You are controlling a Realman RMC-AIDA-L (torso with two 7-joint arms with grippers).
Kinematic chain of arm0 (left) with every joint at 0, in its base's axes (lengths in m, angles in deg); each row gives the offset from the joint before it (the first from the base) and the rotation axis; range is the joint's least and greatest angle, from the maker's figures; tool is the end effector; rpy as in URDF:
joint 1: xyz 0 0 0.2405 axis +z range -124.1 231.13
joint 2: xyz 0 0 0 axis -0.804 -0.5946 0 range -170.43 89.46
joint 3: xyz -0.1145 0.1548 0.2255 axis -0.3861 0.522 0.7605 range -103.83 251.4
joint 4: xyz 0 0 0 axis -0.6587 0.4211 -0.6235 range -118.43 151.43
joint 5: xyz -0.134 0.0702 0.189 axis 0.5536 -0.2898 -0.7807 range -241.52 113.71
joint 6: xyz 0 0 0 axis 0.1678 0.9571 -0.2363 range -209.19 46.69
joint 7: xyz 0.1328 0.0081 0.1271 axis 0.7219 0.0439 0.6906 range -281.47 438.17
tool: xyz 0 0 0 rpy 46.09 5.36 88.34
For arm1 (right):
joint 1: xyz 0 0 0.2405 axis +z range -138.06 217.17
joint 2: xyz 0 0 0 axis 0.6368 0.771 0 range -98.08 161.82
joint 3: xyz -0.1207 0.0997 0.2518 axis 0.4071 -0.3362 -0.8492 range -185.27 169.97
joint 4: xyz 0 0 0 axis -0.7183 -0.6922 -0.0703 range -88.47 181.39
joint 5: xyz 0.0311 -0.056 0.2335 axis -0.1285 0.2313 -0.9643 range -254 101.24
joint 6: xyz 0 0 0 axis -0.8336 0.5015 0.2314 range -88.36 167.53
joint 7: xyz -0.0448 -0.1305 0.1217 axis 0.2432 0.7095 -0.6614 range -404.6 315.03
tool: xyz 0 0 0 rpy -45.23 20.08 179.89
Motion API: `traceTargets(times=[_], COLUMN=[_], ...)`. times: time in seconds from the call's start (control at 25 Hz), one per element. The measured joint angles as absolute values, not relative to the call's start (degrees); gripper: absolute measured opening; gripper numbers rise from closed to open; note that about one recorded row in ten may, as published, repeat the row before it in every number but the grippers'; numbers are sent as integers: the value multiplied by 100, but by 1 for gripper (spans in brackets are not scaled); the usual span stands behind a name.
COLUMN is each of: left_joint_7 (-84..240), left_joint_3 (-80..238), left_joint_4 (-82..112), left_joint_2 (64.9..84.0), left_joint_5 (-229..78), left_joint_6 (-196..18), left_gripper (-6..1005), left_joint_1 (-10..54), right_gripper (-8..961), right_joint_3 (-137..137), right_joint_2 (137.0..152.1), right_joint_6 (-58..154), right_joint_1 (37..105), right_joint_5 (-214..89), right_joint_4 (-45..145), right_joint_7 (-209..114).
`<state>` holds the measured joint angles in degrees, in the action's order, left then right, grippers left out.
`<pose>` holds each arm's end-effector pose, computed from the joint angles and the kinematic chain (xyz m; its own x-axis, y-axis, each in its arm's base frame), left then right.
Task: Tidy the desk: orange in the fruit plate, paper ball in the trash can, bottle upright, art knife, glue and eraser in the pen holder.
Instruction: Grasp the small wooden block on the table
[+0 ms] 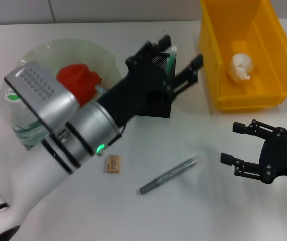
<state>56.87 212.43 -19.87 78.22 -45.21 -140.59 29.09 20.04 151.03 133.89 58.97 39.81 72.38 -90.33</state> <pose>-0.1883 0.3594 -0.1703 0.5579 0.0076 0.8299 0.5279 -0.7749 -0.3478 0.3657 0.2968 -0.0672 0.8187 -0.1068 -0.5642 -0.3440 -0.8779 -0.3331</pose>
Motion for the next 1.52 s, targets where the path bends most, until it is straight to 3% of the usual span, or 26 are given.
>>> traceTargets(times=[0.64, 0.96, 1.32, 1.36, 1.52], left_joint_7=[1336, -401, -2303, -2796, -3154], left_joint_3=[19247, 17820, 16689, 16059, 15447], left_joint_4=[-2239, -3236, -5308, -5826, -6112], left_joint_2=[7396, 7351, 7499, 7622, 7730], left_joint_5=[-9679, -12163, -14876, -15773, -16677], left_joint_6=[-15334, -15510, -15847, -16334, -16792], left_gripper=[794, 795, 794, 794, 794], left_joint_1=[3199, 3504, 3783, 3634, 3281], right_gripper=[753, 752, 750, 750, 750], right_joint_3=[2012, 2023, 2031, 2019, 2004], right_joint_2=[15087, 15087, 15088, 15092, 15100], right_joint_6=[13394, 13387, 13363, 13363, 13365], right_joint_1=[5893, 5890, 5914, 5915, 5921], right_joint_5=[3992, 4003, 3986, 3984, 3982], right_joint_4=[7239, 7244, 7238, 7238, 7238], right_joint_7=[-9004, -8997, -8991, -8987, -8987])
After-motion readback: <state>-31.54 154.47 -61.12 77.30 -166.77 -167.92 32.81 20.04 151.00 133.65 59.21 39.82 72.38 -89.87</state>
